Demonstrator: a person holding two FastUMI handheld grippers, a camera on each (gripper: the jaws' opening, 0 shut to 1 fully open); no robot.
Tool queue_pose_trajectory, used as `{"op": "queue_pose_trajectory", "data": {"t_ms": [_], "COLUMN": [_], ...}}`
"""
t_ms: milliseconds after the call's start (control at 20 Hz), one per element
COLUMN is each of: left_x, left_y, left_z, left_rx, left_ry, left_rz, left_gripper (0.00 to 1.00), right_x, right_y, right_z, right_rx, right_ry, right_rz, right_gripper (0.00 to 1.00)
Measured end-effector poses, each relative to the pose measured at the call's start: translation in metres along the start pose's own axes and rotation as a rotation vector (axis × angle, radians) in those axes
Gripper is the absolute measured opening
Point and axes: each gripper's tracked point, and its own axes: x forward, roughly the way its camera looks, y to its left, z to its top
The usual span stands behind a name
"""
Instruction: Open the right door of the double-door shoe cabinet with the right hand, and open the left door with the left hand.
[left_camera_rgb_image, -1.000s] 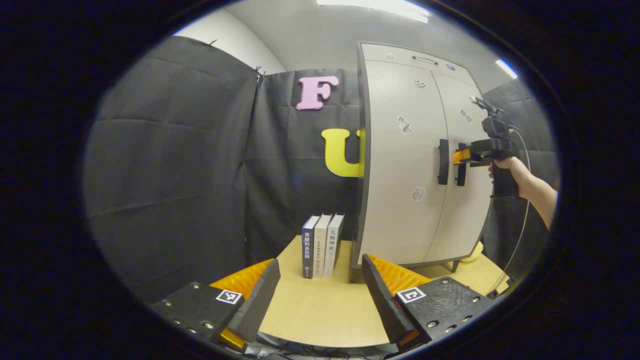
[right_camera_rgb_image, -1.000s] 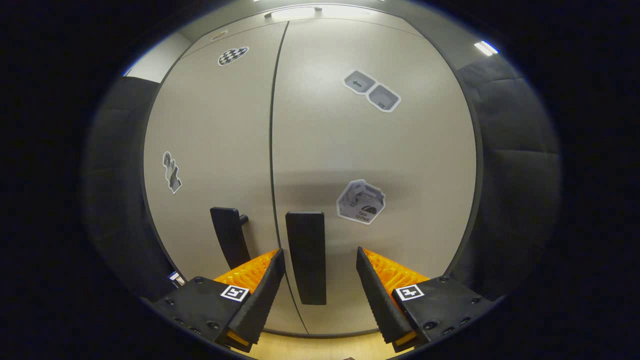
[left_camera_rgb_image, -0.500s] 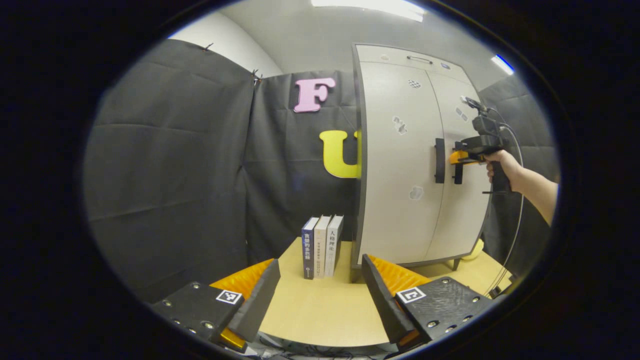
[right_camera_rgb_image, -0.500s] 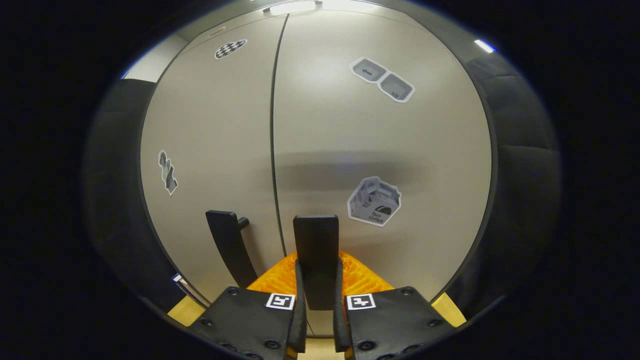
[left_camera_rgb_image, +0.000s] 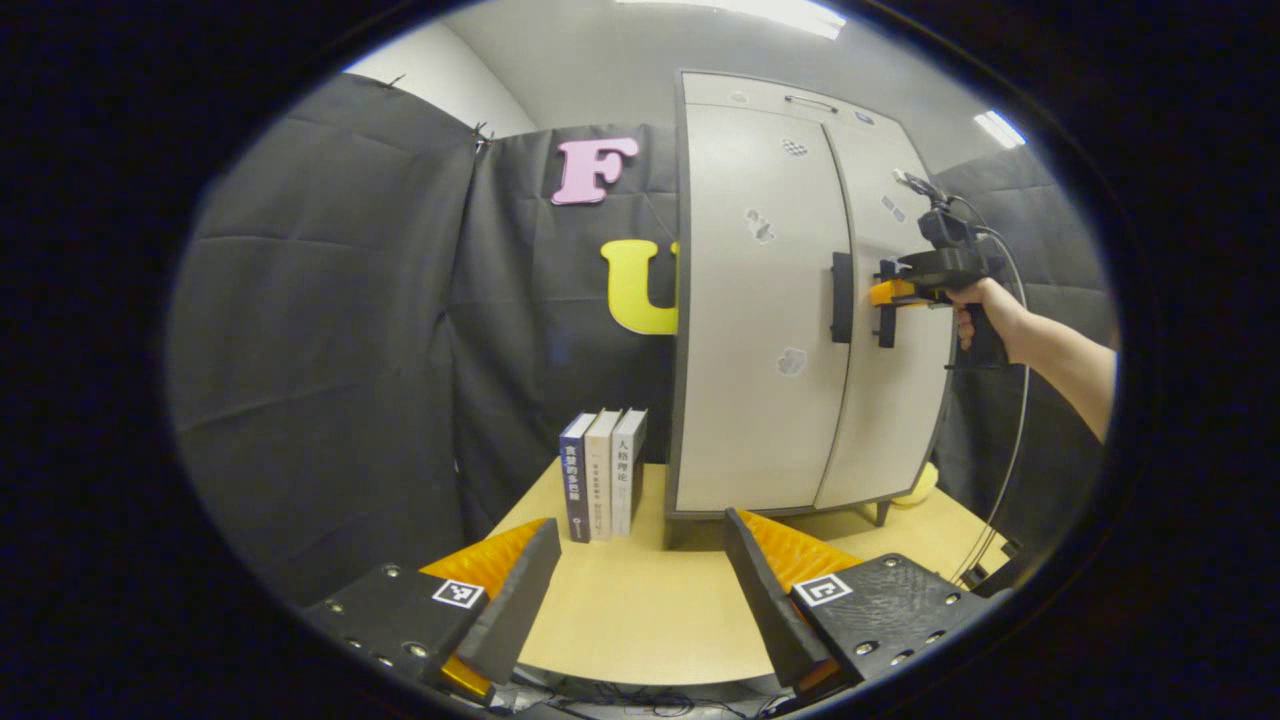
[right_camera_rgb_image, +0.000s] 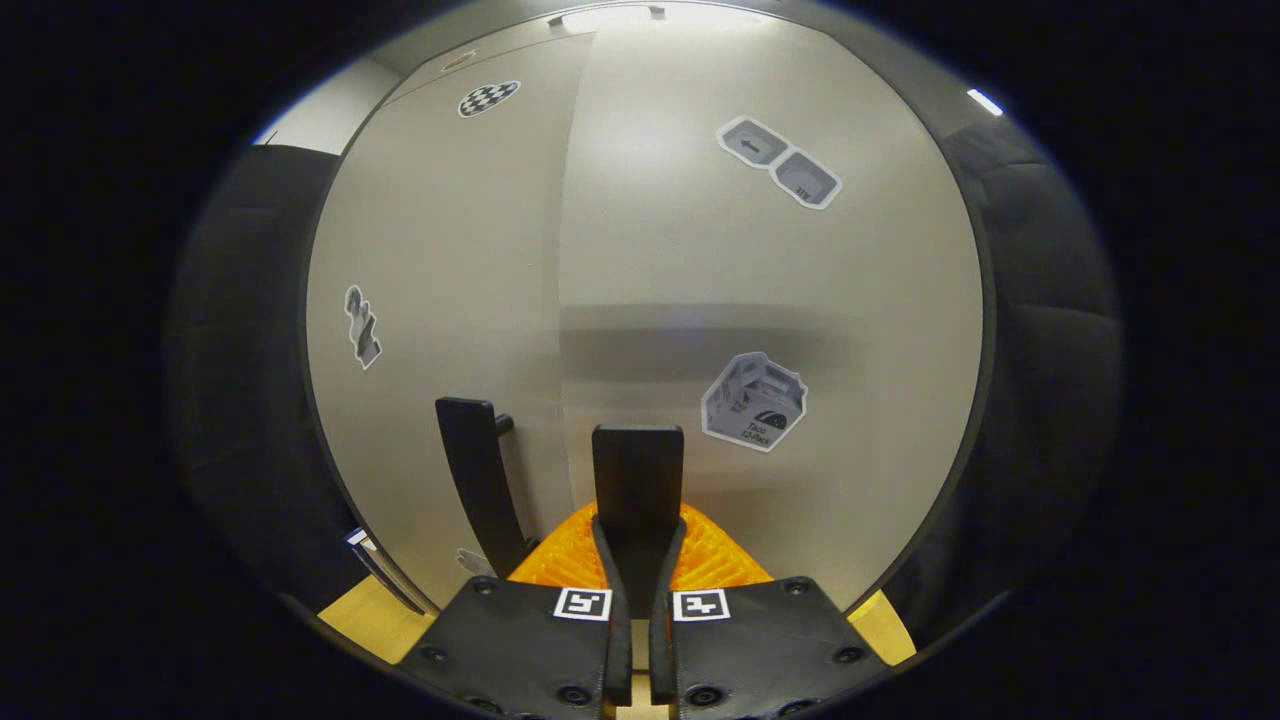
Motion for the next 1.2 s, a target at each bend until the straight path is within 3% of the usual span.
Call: {"op": "queue_pose_trajectory", "data": {"t_ms": [200,450,850,1200], "left_x": [0.008,0.012,-0.009,-0.040], "left_y": [-0.019,-0.041,-0.091,-0.139], "left_z": [0.010,0.029,0.063,0.058], "left_rx": [0.009,0.050,0.032,0.012], "left_ry": [-0.018,-0.027,-0.080,-0.075], "left_rz": [-0.058,-0.054,0.040,0.119], "left_gripper": [0.95,0.95,0.95,0.95], "right_x": [-0.002,-0.008,-0.013,-0.015], "right_y": [-0.003,-0.005,-0.008,-0.013], "right_z": [-0.001,-0.002,-0.003,-0.003], "right_rx": [0.028,0.026,0.010,-0.008], "right_ry": [0.007,-0.006,-0.010,-0.014], "right_rz": [0.024,0.073,0.236,0.363], "right_gripper": [0.08,0.09,0.08,0.09]}}
